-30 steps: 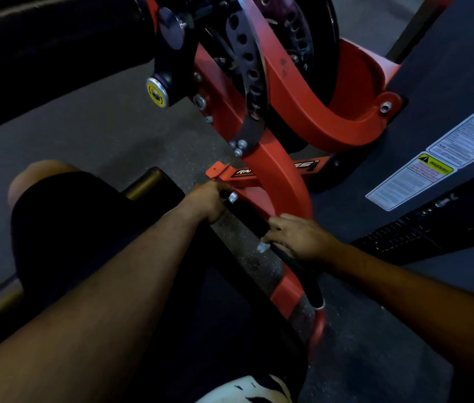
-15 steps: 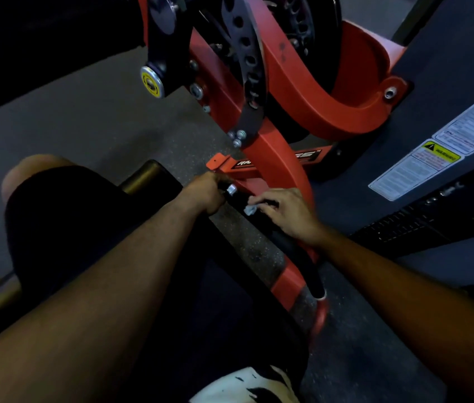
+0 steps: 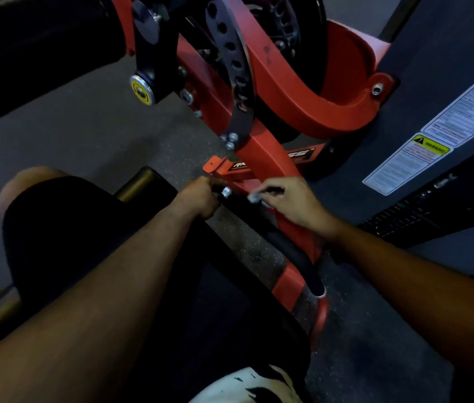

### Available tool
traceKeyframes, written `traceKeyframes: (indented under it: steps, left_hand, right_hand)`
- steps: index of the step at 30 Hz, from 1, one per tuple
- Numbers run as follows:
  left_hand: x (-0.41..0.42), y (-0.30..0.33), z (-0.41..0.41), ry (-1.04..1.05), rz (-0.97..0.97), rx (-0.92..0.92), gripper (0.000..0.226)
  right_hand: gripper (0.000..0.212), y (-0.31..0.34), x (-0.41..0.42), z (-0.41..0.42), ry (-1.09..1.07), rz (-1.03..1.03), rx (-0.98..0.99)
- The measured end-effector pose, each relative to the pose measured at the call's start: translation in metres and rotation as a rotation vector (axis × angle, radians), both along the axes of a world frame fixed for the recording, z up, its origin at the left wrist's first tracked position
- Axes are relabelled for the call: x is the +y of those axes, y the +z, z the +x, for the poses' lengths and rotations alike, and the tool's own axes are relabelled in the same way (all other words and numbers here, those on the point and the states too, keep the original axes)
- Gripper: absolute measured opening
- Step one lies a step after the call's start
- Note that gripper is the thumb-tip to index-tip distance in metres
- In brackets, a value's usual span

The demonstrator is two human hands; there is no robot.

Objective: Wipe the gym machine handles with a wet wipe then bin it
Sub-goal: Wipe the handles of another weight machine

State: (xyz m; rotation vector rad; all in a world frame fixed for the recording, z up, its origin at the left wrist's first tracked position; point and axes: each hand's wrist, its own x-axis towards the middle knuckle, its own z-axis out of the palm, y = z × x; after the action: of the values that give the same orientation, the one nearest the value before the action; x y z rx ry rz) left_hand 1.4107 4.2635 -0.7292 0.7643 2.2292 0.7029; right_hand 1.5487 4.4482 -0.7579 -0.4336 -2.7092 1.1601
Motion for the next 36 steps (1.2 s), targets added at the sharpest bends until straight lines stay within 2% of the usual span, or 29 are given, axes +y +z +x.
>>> traceKeyframes:
  steps: [2,5,13,17,22,25,30,36]
  left_hand:
    - [0.000,-0.001,0.000,0.002,0.002,-0.016,0.052]
    - [-0.001,-0.002,-0.001,-0.007,-0.001,-0.014,0.054]
    - [-0.001,-0.002,-0.002,-0.006,-0.018,0.003,0.058]
    - [-0.002,0.000,-0.001,-0.015,-0.004,-0.007,0.057]
    - [-0.001,-0.001,-0.003,-0.032,0.010,-0.007,0.054]
    - [-0.002,-0.001,-0.002,-0.036,0.029,-0.001,0.051]
    - [-0.003,0.000,-0.003,-0.031,-0.005,-0.004,0.057]
    - [-0.003,0.005,0.003,-0.054,-0.039,0.040,0.052]
  right_hand:
    - [0.019,0.005,-0.019,-0.021,0.071,0.011,0.056]
    - [0.021,-0.003,-0.030,-0.025,0.193,0.135,0.107]
    - [0.020,-0.014,0.001,0.044,0.180,0.074,-0.052]
    - [0.019,-0.003,0.007,0.037,0.257,0.124,-0.112]
    - [0.018,0.005,-0.019,-0.013,0.202,0.219,0.100]
    - [0.020,-0.006,-0.038,-0.029,0.273,0.269,0.129]
    - [0.024,-0.008,-0.023,-0.003,0.362,0.355,0.092]
    - [0.023,-0.012,-0.006,0.038,0.466,0.450,0.032]
